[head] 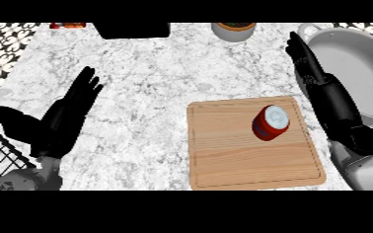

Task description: Pick the can from the cutting board and place it in the pot

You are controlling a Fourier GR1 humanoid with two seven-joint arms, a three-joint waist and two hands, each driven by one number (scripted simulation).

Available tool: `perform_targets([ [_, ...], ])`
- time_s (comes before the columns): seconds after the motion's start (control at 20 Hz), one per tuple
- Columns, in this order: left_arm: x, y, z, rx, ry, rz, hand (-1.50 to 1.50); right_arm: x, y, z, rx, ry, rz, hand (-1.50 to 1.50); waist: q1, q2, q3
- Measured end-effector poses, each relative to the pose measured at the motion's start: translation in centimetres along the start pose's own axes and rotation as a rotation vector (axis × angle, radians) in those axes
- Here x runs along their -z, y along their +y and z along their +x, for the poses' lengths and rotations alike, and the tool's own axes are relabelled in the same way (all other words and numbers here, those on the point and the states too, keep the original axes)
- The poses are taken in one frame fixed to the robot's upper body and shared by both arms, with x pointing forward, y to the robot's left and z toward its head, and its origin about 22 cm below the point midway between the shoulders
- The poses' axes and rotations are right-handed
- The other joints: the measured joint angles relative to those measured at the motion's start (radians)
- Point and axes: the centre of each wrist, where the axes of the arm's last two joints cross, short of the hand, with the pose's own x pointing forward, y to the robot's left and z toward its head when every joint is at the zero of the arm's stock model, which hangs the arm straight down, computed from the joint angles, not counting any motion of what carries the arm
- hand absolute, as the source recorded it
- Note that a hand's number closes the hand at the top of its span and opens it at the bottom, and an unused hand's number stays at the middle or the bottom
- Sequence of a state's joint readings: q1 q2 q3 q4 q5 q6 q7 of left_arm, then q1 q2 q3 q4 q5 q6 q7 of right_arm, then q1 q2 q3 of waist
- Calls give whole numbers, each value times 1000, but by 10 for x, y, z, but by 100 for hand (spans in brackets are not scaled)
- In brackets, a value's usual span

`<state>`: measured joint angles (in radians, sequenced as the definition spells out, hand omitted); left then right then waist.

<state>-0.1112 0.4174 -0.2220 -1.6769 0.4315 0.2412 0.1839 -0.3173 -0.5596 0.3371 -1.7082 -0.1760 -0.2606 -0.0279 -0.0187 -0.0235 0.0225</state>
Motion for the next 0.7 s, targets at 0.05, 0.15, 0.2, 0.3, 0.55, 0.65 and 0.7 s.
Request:
perform_targets([
  [0.05,-1,2,-1,7,-12,5,0,-3,-6,0,0,-29,-12,150,2,5,-5],
  [0.15,-4,2,-5,25,-50,35,0,-8,-23,4,7,-129,-39,150,0,10,-10],
  [0.2,-6,4,-7,35,-70,60,0,-13,-31,7,7,-190,-54,150,-6,10,-12],
  [0.3,-9,7,-11,57,-116,113,0,-16,-50,15,2,-336,-96,150,-21,8,-12],
  [0.55,-16,2,-26,58,-166,178,0,-60,-99,-34,-207,-232,-394,-150,-38,17,-17],
  [0.65,-16,-6,-36,59,-180,183,0,-86,-90,-51,-190,-286,-415,-150,-35,18,-17],
  [0.7,-18,-9,-41,61,-186,184,0,-99,-88,-57,-188,-316,-418,-150,-30,19,-18],
])
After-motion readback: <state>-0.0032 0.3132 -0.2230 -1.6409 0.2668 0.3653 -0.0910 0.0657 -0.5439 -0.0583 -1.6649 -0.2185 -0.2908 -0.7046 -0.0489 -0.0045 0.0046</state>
